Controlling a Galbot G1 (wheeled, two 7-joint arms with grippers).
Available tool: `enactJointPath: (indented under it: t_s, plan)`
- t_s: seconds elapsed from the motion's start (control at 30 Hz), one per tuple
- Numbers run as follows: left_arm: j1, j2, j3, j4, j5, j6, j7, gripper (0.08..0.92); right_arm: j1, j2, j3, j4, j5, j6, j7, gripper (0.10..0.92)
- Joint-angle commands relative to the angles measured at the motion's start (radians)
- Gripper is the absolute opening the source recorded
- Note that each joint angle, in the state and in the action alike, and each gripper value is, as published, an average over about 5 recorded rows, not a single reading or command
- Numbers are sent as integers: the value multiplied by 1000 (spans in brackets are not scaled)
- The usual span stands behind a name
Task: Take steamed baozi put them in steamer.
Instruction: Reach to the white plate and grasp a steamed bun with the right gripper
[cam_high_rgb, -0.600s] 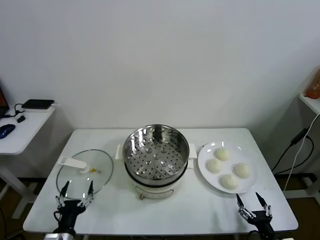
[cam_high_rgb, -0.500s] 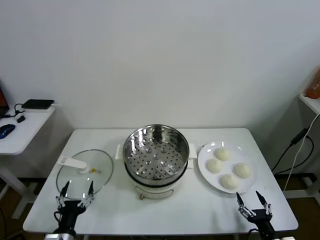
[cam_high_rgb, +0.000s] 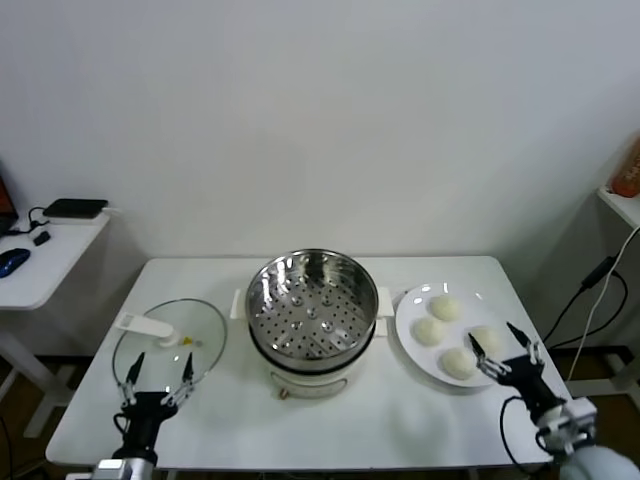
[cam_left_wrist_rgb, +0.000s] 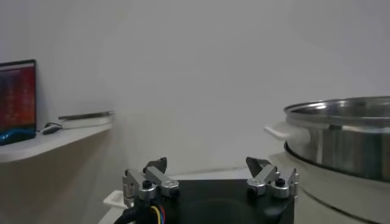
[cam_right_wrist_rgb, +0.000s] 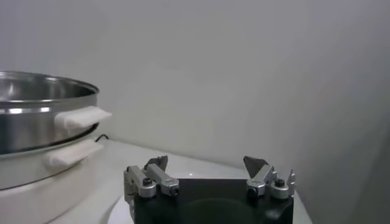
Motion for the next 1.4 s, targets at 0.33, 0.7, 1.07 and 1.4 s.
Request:
enactJointPath:
  t_s: [0.33,0.7,1.07,1.4]
  plan:
    - [-24,-9,11,-1,17,0,-14,823,578,-409,-358,-156,-142,-218,-460,823]
    - [20,19,50,-6,-18,-12,-69,823,1408,-371,-1184,-523,-228,-31,-796,823]
    - [19,32,49,-9,-22,-8,-71,823,1739,-126,-1618,-871,-260,144,-899,823]
    - [14,40,34,-22,-30,13,-71,823,1714,62,-1657,-1094,-315,207,-930,823]
